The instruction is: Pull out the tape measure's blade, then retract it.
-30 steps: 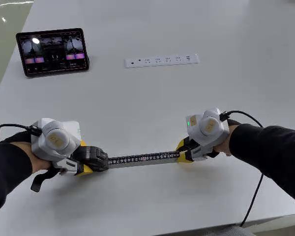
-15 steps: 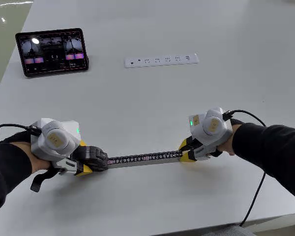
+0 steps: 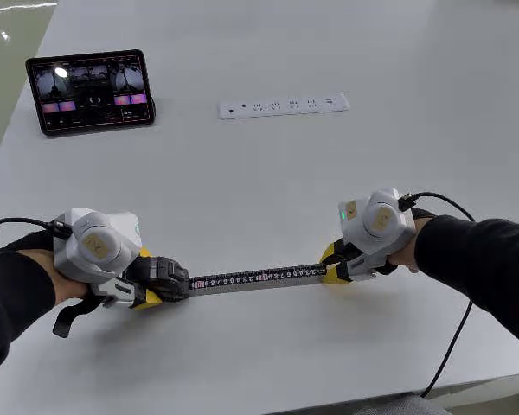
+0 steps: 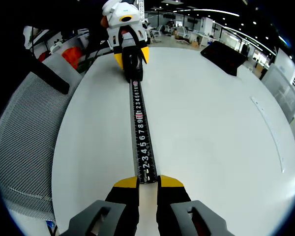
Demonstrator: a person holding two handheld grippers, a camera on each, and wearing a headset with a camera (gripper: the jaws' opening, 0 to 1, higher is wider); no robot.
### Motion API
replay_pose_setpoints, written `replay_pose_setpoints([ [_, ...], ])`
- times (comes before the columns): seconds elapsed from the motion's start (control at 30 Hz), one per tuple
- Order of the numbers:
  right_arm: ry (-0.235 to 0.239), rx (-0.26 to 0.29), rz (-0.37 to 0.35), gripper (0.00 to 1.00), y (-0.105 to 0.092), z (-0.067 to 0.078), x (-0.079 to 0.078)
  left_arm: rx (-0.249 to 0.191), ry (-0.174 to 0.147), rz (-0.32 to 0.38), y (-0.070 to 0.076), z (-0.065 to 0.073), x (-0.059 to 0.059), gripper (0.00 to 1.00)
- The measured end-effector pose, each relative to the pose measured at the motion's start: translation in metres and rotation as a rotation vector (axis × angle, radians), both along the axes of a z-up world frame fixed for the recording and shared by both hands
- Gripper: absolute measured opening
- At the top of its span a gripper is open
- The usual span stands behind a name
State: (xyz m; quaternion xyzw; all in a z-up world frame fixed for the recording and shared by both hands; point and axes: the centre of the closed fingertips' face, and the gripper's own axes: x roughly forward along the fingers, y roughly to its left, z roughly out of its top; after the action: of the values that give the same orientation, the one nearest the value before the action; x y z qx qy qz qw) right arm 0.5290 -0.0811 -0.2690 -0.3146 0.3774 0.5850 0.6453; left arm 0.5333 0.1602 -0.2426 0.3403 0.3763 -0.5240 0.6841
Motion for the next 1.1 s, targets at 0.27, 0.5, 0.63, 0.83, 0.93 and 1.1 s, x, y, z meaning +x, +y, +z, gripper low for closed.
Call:
replay_pose_setpoints([
  [0.27,-0.002,-0.003,-0.004,0.09,-0.005,0.000,0.001,0.000,-0.002,0.000,0.000,0.000,0.001,0.32],
  [0.5,0.001,-0.003,-0.014,0.09,-0.009,0.000,0.001,-0.002,-0.001,0.002,0.000,0.000,0.002,0.32],
  [0.63,0.001,0.001,-0.021,0.09,-0.011,-0.001,0.001,-0.002,-0.002,0.001,0.000,0.000,0.001,0.32],
  [0.83,0.000,-0.003,-0.020,0.09,-0.015,-0.001,0.000,-0.001,-0.002,0.000,-0.001,-0.001,0.001,0.32],
  [0.93,0.001,-0.003,-0.020,0.09,-0.017,-0.001,0.000,0.000,-0.002,0.000,-0.001,0.000,0.000,0.32],
  [1.1,0.003,-0.001,-0.028,0.09,-0.019,-0.001,0.000,0.000,-0.002,0.002,-0.002,0.000,0.000,0.32],
])
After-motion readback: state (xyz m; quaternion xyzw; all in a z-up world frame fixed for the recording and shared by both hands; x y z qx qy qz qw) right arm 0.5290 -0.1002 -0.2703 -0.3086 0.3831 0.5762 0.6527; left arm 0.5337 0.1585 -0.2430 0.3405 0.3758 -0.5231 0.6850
